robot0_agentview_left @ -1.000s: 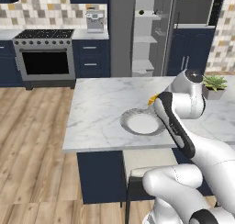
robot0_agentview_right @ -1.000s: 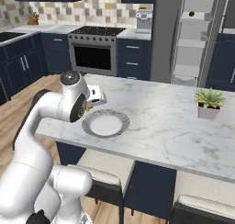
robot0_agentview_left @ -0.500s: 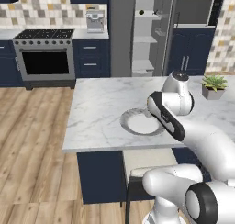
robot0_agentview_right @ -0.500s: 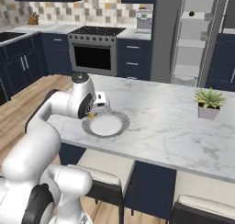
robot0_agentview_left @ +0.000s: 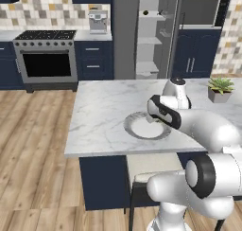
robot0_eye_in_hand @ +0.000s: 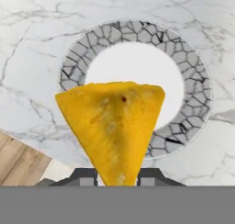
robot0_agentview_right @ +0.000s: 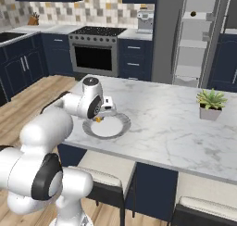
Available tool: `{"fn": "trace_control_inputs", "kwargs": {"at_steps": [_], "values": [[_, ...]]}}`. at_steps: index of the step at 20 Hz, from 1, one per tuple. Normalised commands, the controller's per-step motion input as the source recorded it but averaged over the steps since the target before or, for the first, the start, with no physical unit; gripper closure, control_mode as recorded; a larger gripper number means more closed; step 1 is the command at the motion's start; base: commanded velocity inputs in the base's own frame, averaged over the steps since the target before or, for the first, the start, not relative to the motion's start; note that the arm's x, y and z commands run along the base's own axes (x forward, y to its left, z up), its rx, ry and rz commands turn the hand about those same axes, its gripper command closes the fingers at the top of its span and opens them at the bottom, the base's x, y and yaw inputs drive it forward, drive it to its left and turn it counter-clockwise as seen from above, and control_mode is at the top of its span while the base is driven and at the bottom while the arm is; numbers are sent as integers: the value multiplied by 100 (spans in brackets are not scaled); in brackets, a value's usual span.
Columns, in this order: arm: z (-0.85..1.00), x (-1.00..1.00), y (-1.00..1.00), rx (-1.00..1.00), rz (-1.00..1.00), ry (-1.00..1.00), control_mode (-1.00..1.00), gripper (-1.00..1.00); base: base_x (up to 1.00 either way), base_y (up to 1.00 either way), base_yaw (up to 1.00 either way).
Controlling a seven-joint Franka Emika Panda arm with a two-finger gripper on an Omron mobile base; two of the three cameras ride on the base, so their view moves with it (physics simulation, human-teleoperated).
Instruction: Take the cheese, fish, and avocado from the fridge and place them on the plate on the dining counter to create an appetizer plate.
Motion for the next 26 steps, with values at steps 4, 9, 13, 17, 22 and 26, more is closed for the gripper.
{"fn": "trace_control_inputs", "kwargs": {"at_steps": [4, 9, 13, 17, 22, 26], "values": [[-33, 54, -13, 0, 0, 6, -100, 100, 0, 0, 0], [-34, 51, -16, 0, 0, 5, -100, 100, 0, 0, 0], [-33, 55, -20, 0, 0, 3, -100, 100, 0, 0, 0], [-33, 57, -17, 0, 0, 3, -100, 100, 0, 0, 0], [-35, 60, -16, 0, 0, 1, -100, 100, 0, 0, 0], [-38, 59, -14, 0, 0, 1, -100, 100, 0, 0, 0]]}}
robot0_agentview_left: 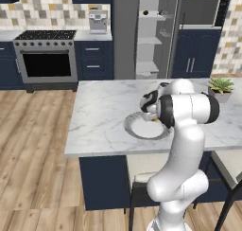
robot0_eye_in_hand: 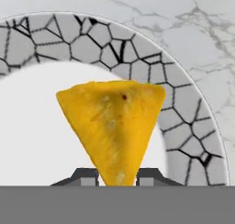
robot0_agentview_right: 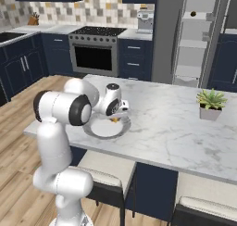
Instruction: Take the cheese, fish, and avocado from the fridge and place them on the plate on the dining counter to create an appetizer plate.
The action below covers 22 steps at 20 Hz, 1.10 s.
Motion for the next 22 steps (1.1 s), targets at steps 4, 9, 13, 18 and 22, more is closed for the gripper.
{"fn": "trace_control_inputs", "kwargs": {"at_steps": [4, 9, 13, 18, 22], "values": [[-39, 58, -13, 0, 0, 2, -100, 100, 0, 0, 0], [-51, 45, -1, 0, 0, 4, -100, 100, 0, 0, 0], [-20, 9, 1, -3, 0, 1, -100, -100, 0, 0, 0], [0, -31, 2, -7, -1, -1, -100, -100, 0, 0, 0], [22, -59, 0, -6, -5, -5, -100, -100, 0, 0, 0]]}}
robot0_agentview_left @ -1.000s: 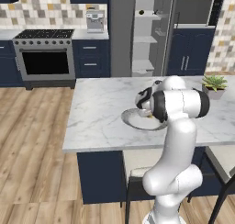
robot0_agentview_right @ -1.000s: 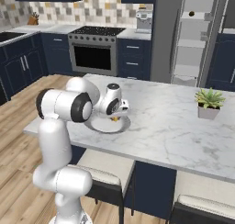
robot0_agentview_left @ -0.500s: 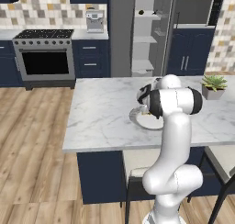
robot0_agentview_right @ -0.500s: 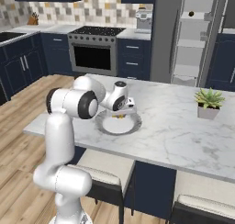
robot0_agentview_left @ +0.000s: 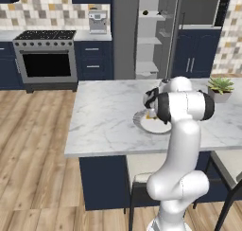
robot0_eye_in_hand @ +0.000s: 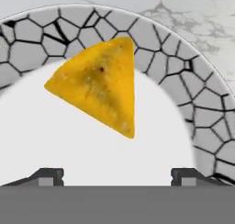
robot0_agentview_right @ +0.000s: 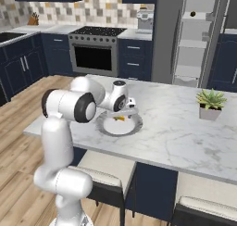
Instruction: Take the cheese, fish, and avocado from the fridge and place them on the plate on the dining counter to create an appetizer plate.
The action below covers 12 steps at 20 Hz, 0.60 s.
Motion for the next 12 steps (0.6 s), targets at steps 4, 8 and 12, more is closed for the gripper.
{"fn": "trace_control_inputs", "kwargs": {"at_steps": [4, 8, 12], "values": [[89, -99, 3, -4, -2, -16, -100, -100, 0, 0, 0], [100, -100, 7, -5, 0, -24, -100, -100, 0, 0, 0], [100, -100, 0, -2, -2, -31, -100, -100, 0, 0, 0]]}}
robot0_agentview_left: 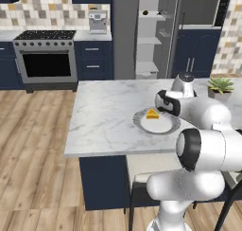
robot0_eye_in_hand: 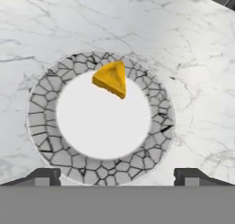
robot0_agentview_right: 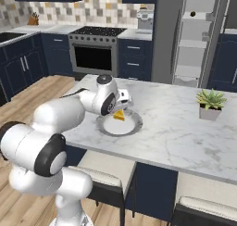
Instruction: Take the cheese, fish, and avocado from the fridge and place them on the plate on the dining counter to create an appetizer plate.
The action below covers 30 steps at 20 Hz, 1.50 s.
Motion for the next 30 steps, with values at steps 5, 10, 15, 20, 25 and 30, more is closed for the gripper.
{"fn": "trace_control_inputs", "kwargs": {"at_steps": [5, 10, 15, 20, 25, 30], "values": [[100, -100, 8, 0, -15, -35, -100, -100, 0, 0, 0], [100, -95, 8, 1, -21, -16, -100, -100, 0, 0, 0], [100, -86, 1, 15, -14, -11, -100, -100, 0, 0, 0], [80, -83, 9, 22, -2, -1, -100, -100, 0, 0, 0], [18, -36, 56, 14, 8, 9, -100, -100, 0, 0, 0], [-1, -7, 67, 1, 8, 9, -100, -100, 0, 0, 0]]}}
